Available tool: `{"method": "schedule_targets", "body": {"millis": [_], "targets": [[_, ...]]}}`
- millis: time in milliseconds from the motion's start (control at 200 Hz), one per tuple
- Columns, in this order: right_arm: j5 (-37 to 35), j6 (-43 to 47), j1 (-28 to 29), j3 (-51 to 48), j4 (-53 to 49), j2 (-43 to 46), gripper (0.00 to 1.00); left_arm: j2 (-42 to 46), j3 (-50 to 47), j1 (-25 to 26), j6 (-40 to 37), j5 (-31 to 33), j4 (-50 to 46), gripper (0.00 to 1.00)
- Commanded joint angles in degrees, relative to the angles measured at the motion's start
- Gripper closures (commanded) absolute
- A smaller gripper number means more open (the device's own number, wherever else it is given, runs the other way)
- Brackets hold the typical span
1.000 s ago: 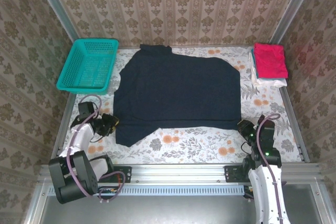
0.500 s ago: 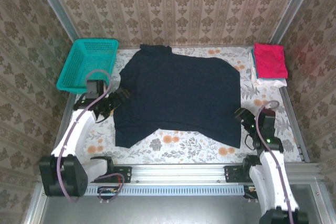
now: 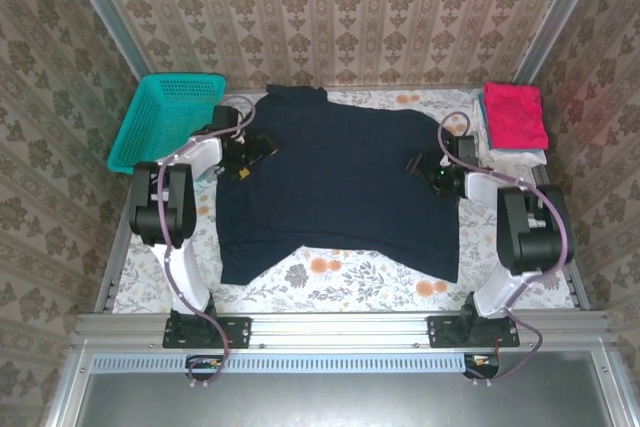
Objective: Fold and stack the t-shirts
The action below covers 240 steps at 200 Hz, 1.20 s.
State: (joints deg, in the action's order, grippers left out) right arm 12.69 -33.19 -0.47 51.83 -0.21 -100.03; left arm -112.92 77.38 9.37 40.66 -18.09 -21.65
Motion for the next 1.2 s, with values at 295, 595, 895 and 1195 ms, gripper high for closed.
{"method": "schedule_targets", "body": {"millis": [295,595,895,1195], "targets": [[4.9,-2.2,-2.8,19.6,-8.6,-17.8,0.11,-9.5,9.7,-1.1,2.1,-4.6,-1.1,0.00],[3.1,4.5,-2.0,15.5,-4.2,-3.2,0.00,2.4,4.7,-0.2,0.0,-3.4,1.2,0.00],[-2.8,11.2,-1.4,2.5,-5.6,19.5,0.00,27.6,-14.4,2.5,0.2,9.9,-6.1,0.00],[-4.0,14.4,3.4,-7.9,-13.4,36.9,0.01,48.3,-34.9,1.5,13.4,13.6,-15.6,0.27]]}}
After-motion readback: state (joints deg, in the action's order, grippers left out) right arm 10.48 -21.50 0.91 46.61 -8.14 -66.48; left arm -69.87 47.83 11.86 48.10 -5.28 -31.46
